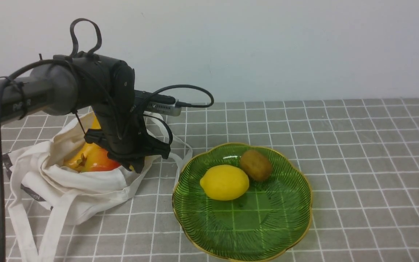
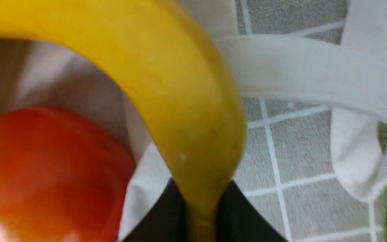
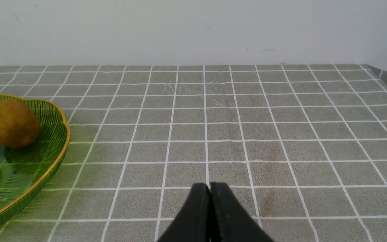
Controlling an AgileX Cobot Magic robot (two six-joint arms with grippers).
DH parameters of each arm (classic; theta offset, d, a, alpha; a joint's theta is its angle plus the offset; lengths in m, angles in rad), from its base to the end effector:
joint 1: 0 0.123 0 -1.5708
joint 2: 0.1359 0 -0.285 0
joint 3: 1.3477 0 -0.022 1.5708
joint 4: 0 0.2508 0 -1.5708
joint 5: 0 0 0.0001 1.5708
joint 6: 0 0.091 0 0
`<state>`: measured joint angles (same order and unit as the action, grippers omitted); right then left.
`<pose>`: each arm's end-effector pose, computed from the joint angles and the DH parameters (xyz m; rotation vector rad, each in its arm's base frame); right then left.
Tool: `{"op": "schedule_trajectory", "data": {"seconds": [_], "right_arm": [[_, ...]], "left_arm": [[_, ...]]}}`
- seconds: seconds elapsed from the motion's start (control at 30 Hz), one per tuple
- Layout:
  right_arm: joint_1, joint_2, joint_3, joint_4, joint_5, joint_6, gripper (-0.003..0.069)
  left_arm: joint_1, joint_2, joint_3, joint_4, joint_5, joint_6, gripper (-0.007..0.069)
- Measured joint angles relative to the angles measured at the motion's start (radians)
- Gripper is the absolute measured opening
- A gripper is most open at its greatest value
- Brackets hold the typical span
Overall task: Take the fruit out of the bag on the grey coffee tablecloth and place them on the plate.
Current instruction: 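Reach into the white bag and grasp the banana with the left gripper, then place the banana on the plate with the left gripper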
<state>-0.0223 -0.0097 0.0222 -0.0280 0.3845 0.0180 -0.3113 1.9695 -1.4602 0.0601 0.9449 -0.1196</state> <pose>0.0523 -0.0021 0.1717 0.0207 1.8804 -0.0306 0.3834 -0.1187 0.1965 0.3246 2.9134 0.0108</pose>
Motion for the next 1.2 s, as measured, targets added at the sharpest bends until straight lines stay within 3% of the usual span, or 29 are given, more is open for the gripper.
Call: {"op": "schedule_trajectory", "data": {"seconds": [0.27, 0.53, 0.67, 0.8, 0.93, 1.2], "right_arm": [[0.0, 0.0, 0.0, 0.0, 0.0, 0.0, -0.0016], [0.0, 0.0, 0.0, 0.0, 0.0, 0.0, -0.0016], [0.0, 0.0, 0.0, 0.0, 0.0, 0.0, -0.0016], [0.0, 0.0, 0.0, 0.0, 0.0, 0.0, -0.0016], [0.0, 0.0, 0.0, 0.0, 0.0, 0.0, -0.0016], [0.0, 0.0, 0.0, 0.0, 0.0, 0.0, -0.0016]], "left_arm": [[0.0, -0.235, -0.036, -0.006, 0.187, 0.016, 0.0078], [0.0, -0.326, -0.038, -0.015, 0.262, 0.019, 0.0078], [-0.002, -0.326, -0.038, -0.148, 0.284, 0.058, 0.0078], [-0.055, -0.324, -0.038, -0.39, 0.284, 0.236, 0.0078], [-0.147, -0.291, -0.038, -0.557, 0.278, 0.372, 0.0078], [-0.299, -0.127, -0.038, -0.609, 0.234, 0.412, 0.0093]]}}
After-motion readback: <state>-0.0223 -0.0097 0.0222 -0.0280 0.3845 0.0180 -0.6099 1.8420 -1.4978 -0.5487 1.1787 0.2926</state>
